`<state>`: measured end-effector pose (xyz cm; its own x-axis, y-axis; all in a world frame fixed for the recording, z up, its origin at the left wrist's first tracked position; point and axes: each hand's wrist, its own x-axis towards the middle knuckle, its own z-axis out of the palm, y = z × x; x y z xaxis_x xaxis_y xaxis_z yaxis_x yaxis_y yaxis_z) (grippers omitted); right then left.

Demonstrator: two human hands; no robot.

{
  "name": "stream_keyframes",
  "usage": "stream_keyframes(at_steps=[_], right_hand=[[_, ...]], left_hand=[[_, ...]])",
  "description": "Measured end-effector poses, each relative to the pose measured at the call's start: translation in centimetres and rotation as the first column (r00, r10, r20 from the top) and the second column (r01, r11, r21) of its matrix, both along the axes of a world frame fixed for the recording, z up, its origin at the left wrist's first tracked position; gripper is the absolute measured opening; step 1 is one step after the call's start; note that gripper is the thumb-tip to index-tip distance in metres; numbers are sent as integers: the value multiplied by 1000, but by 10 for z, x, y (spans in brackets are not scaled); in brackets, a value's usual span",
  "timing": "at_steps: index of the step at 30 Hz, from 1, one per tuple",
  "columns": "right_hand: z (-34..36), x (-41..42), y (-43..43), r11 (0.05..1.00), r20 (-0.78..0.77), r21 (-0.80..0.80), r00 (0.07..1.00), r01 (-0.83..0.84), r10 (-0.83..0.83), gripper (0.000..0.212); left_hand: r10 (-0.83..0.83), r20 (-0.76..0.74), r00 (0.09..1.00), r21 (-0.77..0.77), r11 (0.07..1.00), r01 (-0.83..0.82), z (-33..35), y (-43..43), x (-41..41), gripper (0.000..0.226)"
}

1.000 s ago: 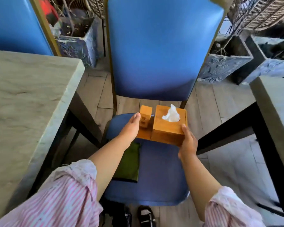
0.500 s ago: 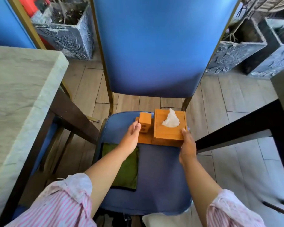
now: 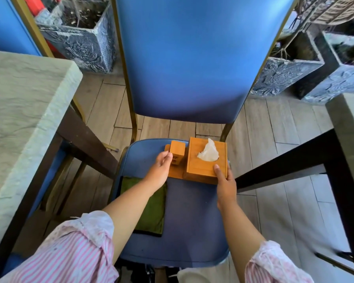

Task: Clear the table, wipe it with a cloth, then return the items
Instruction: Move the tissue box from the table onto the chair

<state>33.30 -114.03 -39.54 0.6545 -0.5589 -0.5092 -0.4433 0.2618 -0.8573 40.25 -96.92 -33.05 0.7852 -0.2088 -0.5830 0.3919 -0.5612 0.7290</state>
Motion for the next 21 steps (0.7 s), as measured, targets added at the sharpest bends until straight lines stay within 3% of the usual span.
stream_keyframes(at_steps=[6,12,16,21], right_hand=[[18,4,-5,991,-74,-113,995,-72,64,63],[72,6,21,951,-101,-292,986,99,-134,49],[126,-4,71,896,-6,-426,990,-127,138,31],[193,-40,158,778,171,-524,852,-347,495,18]], left_hand=[[-9,-31,999,12,1000,9,7,3,-2,55],[45,132,990,21,999,-48,47,20,-32,52],[21,283,959,59,998,-39,95,51,-70,48],[176,403,898,23,979,-202,168,114,-128,39]])
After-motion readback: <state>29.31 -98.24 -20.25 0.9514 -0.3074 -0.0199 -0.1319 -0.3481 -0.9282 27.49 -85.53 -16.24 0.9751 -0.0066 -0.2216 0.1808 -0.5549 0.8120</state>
